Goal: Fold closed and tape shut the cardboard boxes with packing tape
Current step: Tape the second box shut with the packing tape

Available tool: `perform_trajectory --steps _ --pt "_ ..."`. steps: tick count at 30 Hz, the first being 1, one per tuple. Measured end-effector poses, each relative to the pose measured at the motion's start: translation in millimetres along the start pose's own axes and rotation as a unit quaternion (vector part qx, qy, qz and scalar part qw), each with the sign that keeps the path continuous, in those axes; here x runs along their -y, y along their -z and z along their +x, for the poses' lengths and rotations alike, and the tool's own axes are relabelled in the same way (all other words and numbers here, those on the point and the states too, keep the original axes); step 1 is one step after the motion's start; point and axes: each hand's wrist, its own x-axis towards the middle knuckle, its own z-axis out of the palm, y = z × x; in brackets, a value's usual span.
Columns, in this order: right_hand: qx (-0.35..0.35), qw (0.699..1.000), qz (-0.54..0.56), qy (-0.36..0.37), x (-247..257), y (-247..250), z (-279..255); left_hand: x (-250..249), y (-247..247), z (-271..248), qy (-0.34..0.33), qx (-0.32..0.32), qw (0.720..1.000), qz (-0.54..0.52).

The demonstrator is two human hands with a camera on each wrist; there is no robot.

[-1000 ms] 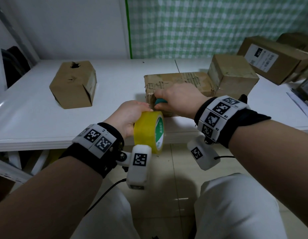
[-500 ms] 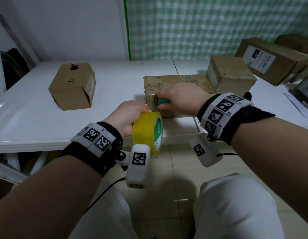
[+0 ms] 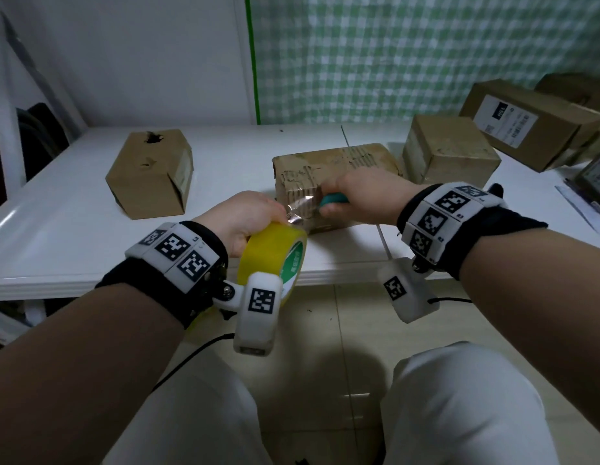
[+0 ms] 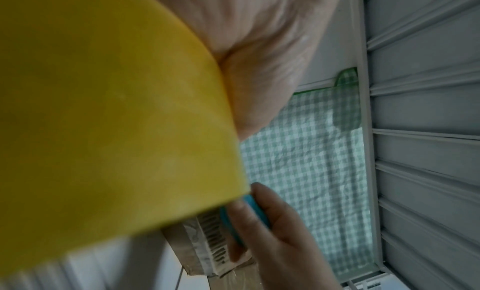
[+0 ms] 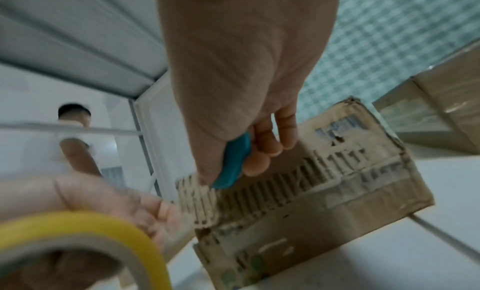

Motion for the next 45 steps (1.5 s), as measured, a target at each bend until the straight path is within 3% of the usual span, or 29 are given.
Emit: perform_trajectory --steps 3,5,6,8,14,22,29,34,40,45 --pt "-0.074 0.984 0.160 -0.008 1.8 3.0 0.4 2.4 2.8 0.3 -0.003 0.002 1.000 0.028" --pt "-0.160 0.951 0.265 -0.019 3.9 5.4 2.5 5.3 3.3 1.9 -0.005 0.004 1.000 0.030" --pt "-0.204 0.937 0.283 -0.014 4.7 6.3 4.2 6.2 3.3 2.9 -0.007 0.006 0.999 0.033" --pt "-0.248 0.938 0.243 -0.003 5.7 6.7 11.4 5.9 3.6 3.2 -0.011 0.010 0.999 0.041" --pt "-0.150 0.986 0.069 0.013 6.7 -1.6 35.2 3.5 7.6 3.9 -0.029 0.031 0.998 0.040" --pt "-0.165 0.984 0.063 -0.023 6.3 -17.5 50.5 10.6 15.0 5.0 -0.007 0.039 0.998 0.056" --pt "-0.171 0.984 0.022 -0.041 6.2 -27.8 50.1 9.2 32.6 8.5 -0.015 -0.047 0.999 -0.011" --pt "-0.167 0.985 0.032 -0.040 1.5 -23.7 46.7 3.5 41.5 13.3 -0.061 -0.118 0.991 -0.021" --pt "-0.169 0.984 0.039 -0.043 1.5 -21.8 45.8 7.0 51.4 25.4 -0.190 -0.192 0.957 0.109" --pt "-0.154 0.987 0.030 -0.048 1.3 -20.4 44.0 9.0 46.7 27.7 -0.227 -0.221 0.923 0.220"
